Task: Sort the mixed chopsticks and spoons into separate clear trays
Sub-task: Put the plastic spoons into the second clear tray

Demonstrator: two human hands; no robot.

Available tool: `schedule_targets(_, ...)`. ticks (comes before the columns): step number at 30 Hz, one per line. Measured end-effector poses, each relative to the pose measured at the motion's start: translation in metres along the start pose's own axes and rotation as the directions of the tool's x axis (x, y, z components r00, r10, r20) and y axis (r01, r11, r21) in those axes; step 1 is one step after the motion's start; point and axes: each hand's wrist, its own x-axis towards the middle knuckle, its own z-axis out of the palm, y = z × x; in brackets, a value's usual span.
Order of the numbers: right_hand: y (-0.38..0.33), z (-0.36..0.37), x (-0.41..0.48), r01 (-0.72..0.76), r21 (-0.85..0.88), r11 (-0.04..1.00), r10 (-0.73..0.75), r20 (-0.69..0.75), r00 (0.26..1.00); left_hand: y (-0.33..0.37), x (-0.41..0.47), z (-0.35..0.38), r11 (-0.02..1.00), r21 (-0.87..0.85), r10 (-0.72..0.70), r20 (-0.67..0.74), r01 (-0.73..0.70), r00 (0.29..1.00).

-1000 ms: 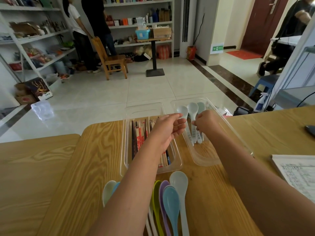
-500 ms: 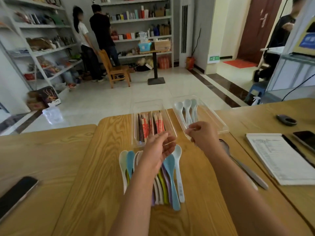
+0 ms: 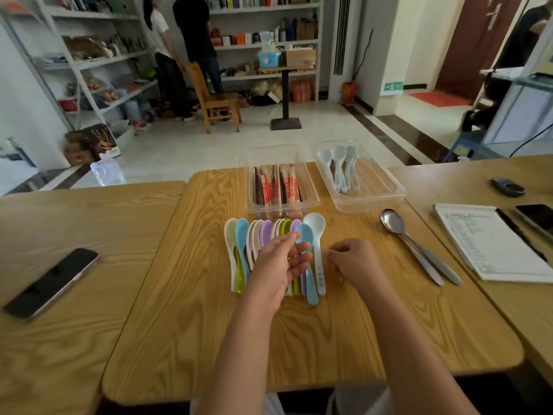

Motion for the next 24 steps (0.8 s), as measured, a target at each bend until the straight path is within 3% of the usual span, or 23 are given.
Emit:
schedule_targets(12, -0.016, 0.020, -0.003, -0.017, -0.229, 0.973, 0.013, -0.019, 1.000, -0.001, 0.003, 0.005, 0.999, 0.047, -0.008, 0.013, 0.008, 1.000)
schedule_targets(24, -0.009, 0.018, 0.016, -0.078, -0.235, 0.969, 0.077, -0.014, 0.997, 0.002, 0.006, 0.005, 0.999, 0.052, -0.013, 0.027, 0.011, 1.000)
